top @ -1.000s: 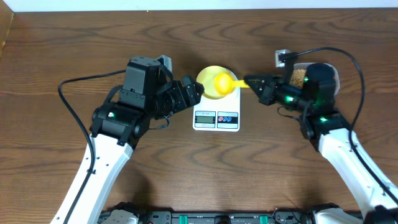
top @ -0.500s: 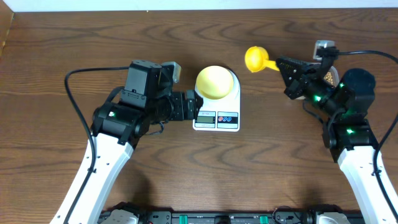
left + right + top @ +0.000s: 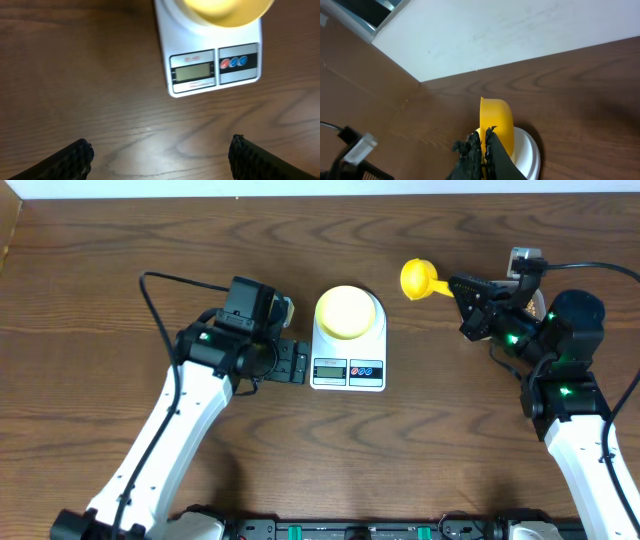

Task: Scoop item into bowl and weigh 50g on scale

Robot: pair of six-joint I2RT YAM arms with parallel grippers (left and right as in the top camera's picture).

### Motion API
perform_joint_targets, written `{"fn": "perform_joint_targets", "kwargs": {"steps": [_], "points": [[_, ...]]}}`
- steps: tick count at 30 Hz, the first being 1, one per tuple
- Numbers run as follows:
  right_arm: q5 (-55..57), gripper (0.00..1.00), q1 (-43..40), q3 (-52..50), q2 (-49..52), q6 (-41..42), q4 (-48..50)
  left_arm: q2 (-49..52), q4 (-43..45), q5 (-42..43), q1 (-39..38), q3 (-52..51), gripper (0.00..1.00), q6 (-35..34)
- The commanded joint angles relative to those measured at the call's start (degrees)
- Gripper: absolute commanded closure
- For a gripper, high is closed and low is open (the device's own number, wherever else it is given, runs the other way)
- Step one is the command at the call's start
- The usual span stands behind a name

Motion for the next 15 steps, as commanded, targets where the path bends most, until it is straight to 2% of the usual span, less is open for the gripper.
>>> {"fn": "perform_joint_targets", "kwargs": {"steps": [1,10,15], "points": [[0.5,0.99,-0.2,1.1,-0.6,-0.2,-0.3,1.5,-0.3,-2.2,-1.7,-0.1,0.12,2.6],[1.9,0.99,-0.2,1.1,-0.6,-0.1,-1.2,3.0,0.6,-15.7,-10.8,-0.2,0.12,0.8],[2.0,0.99,-0.2,1.1,-0.6,-0.2,-1.8,3.3,3.5,-17.0,-13.6,-0.2,0.12,-4.0]]}}
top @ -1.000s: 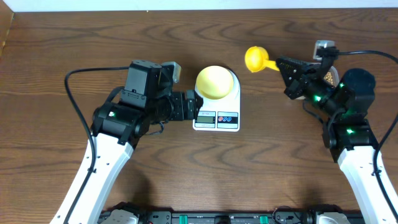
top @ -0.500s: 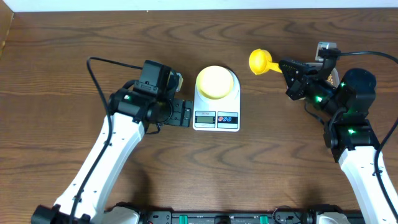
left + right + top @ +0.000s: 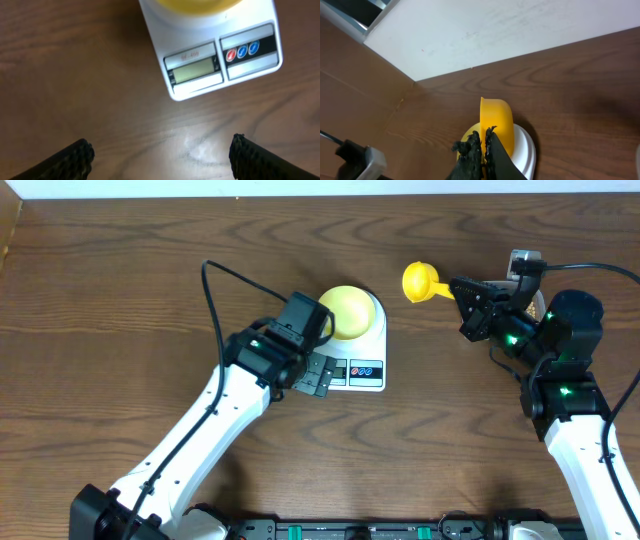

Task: Scoop item into bowl and weigh 50g on scale

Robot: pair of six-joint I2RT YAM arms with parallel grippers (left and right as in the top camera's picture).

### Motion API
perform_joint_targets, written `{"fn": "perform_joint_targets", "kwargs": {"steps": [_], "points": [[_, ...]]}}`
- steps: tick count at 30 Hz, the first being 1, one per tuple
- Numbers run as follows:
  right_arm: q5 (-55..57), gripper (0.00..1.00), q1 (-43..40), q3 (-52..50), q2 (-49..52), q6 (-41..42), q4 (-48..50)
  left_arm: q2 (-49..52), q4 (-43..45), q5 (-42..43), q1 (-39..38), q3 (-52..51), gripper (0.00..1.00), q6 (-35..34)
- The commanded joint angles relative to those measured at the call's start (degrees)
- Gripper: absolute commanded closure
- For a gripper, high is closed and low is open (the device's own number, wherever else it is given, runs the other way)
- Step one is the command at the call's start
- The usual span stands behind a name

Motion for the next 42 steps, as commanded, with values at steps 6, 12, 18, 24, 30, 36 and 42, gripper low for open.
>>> {"fn": "perform_joint_targets", "kwargs": {"steps": [6,12,18,24,30,36,42], "points": [[1.1,0.99,-0.2,1.1,-0.6,-0.2,-0.6,2.7,2.9,-3.5,-2.3,-0.2,0.11,-9.4],[1.5,0.99,-0.2,1.1,-0.6,-0.2,-0.9,6.2,3.0,-3.5,-2.6,-0.2,0.11,-14.1],[1.5,0.99,-0.2,1.1,-0.6,-0.2,-1.0,8.4,4.0,-3.5,-4.5,-0.2,0.11,-16.2],[1.5,0.99,-0.2,1.1,-0.6,-0.2,-1.0,10.3,5.0,-3.5,-6.4,-0.2,0.11,-17.8],[1.5,0.99,-0.2,1.1,-0.6,-0.2,-1.0,12.7,7.1,-3.6,-8.0,-0.2,0.11,-18.1],[1.6,0.99,-0.2,1.1,-0.6,-0.2,-1.8,15.8,8.0,-7.8,-8.3,-0.2,0.11,-21.2],[1.6,0.99,-0.2,1.1,-0.6,-0.2,-1.7,18.9,9.2,-8.0,-8.3,-0.2,0.11,-21.3]]}}
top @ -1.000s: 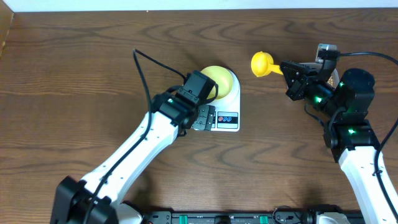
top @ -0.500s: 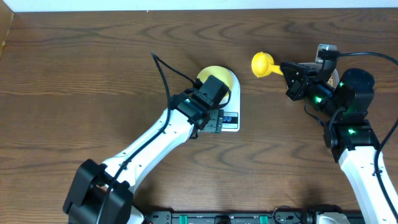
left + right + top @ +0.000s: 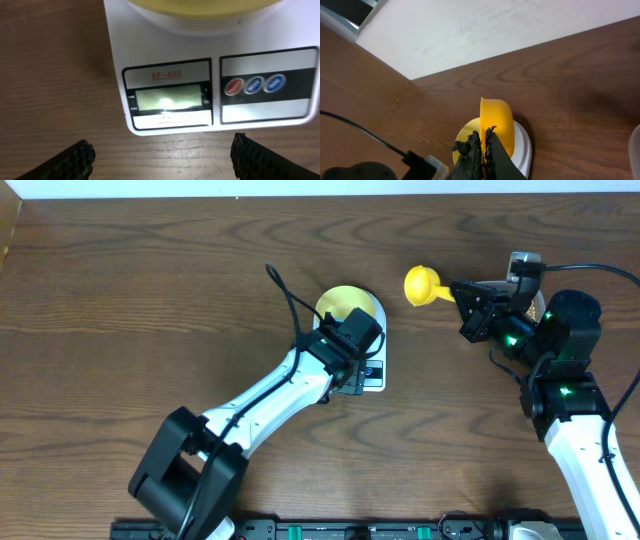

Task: Scoop item into bowl and weigh 50g on scale

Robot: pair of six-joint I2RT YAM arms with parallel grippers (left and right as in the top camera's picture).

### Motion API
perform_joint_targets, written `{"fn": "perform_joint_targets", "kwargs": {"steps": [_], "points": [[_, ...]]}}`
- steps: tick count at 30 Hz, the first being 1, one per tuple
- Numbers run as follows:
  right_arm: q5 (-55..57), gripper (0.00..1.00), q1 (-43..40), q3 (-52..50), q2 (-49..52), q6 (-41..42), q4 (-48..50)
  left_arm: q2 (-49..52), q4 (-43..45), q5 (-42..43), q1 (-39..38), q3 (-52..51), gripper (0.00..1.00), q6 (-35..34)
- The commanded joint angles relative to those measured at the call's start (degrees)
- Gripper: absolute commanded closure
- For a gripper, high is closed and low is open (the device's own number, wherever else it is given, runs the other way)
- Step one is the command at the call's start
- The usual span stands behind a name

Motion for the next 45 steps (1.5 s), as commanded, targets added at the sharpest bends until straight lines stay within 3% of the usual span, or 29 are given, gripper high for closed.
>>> {"fn": "perform_joint_targets", "kwargs": {"steps": [1,45], "points": [[0.5,0.99,-0.2,1.1,-0.6,-0.2,0.2,1.8,0.7,-2.0,0.0,-0.2,0.11,-1.2],[0.5,0.99,-0.2,1.1,-0.6,-0.2,-0.1,6.5,9.2,-1.8,0.0,-0.3,0.11,2.2]]}}
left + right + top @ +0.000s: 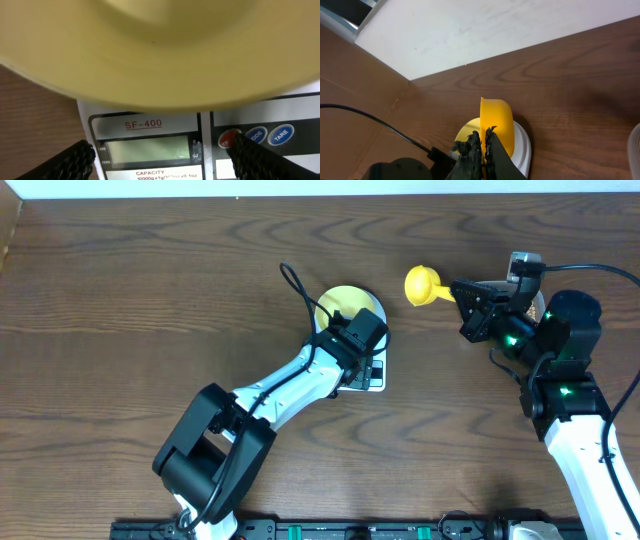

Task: Scoop item into bowl and weigh 50g on scale

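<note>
A white scale [376, 376] carries a pale yellow bowl [345, 306] on its platform. My left gripper [358, 366] hangs open low over the scale's front panel. In the left wrist view the bowl [160, 50] fills the top and the display [147, 150] lies between the fingers. The right fingertip [247, 155] is at the red button [226, 140]; whether it touches I cannot tell. My right gripper [463, 292] is shut on the handle of a yellow scoop [421, 283], held right of the scale. In the right wrist view the scoop [496, 122] stands beyond the gripper [484, 140].
The left arm's black cable [296, 288] loops beside the bowl. A pale rounded rim [635, 150] shows at the right edge of the right wrist view. A white wall [495, 30] bounds the table's far side.
My left gripper has come lower and closer over the scale's panel; its right finger now sits at the red button and the bowl fills the wrist view. The right arm has not moved.
My left gripper stood open left of the scale, then at its front left corner, then over the display panel, and now low on the panel by the red button. My right gripper held the yellow scoop to the right of the scale throughout.
</note>
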Robot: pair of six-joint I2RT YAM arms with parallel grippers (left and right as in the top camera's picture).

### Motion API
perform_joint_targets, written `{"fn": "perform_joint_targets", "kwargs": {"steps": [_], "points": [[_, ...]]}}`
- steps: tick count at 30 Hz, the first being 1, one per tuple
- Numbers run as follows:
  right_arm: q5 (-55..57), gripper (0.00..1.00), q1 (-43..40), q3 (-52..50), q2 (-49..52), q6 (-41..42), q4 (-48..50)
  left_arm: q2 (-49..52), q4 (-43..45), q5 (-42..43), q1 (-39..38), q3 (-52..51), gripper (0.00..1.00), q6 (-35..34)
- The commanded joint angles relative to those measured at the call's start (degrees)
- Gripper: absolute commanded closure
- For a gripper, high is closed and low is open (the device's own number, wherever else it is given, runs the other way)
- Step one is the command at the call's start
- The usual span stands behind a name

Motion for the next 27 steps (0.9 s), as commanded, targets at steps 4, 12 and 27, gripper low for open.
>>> {"fn": "perform_joint_targets", "kwargs": {"steps": [4,12,27], "points": [[0.2,0.99,-0.2,1.1,-0.6,-0.2,0.0,0.2,0.3,-1.2,0.0,-0.3,0.11,1.0],[0.3,0.99,-0.2,1.1,-0.6,-0.2,0.0,0.2,0.3,-2.9,0.0,-0.3,0.11,1.0],[0.4,0.99,-0.2,1.1,-0.6,-0.2,0.0,0.7,0.6,-4.0,0.0,-0.3,0.11,1.0]]}}
